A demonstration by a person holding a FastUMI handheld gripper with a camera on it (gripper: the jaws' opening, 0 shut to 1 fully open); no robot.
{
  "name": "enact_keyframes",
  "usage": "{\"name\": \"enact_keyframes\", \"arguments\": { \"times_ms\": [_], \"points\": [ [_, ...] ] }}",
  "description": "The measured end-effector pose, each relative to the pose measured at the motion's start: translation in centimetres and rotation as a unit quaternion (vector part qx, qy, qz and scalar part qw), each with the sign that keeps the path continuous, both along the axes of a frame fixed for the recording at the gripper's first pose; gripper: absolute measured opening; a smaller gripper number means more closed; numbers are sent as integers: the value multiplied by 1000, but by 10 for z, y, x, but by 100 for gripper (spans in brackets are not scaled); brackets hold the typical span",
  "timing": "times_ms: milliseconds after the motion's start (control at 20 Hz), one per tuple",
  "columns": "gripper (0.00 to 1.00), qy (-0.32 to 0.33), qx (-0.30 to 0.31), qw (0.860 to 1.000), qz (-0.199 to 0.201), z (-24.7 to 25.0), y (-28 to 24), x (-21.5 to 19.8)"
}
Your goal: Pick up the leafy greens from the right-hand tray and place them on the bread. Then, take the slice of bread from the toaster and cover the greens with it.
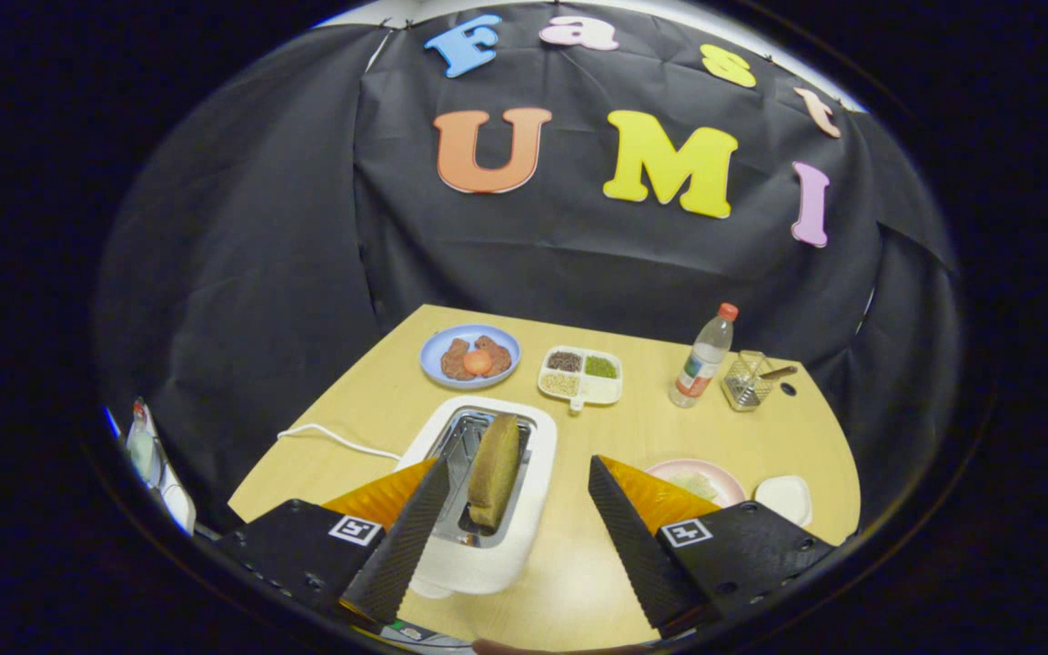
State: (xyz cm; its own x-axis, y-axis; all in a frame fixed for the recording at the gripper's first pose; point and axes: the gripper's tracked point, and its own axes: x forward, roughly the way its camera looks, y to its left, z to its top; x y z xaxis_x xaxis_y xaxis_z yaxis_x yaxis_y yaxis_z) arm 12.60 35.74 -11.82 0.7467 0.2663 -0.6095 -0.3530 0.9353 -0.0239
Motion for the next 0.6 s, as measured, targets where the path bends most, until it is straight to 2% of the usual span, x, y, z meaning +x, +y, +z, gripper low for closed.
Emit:
{"name": "enact_keyframes", "arguments": {
  "times_ms": [150, 200, 250, 350, 400, 500, 600],
  "points": [
    [95, 28, -7, 999, -22, -16, 5, 17],
    [93, 44, -3, 999, -31, -22, 8, 18],
    [87, 61, 6, 998, -33, -27, 13, 18],
    [86, 95, 8, 995, -37, -36, 19, 18],
    [83, 106, 10, 994, -39, -40, 22, 17],
    [71, 104, -1, 993, -48, -38, 22, 21],
    [44, 102, -16, 993, -61, -42, 21, 22]
  ]
}}
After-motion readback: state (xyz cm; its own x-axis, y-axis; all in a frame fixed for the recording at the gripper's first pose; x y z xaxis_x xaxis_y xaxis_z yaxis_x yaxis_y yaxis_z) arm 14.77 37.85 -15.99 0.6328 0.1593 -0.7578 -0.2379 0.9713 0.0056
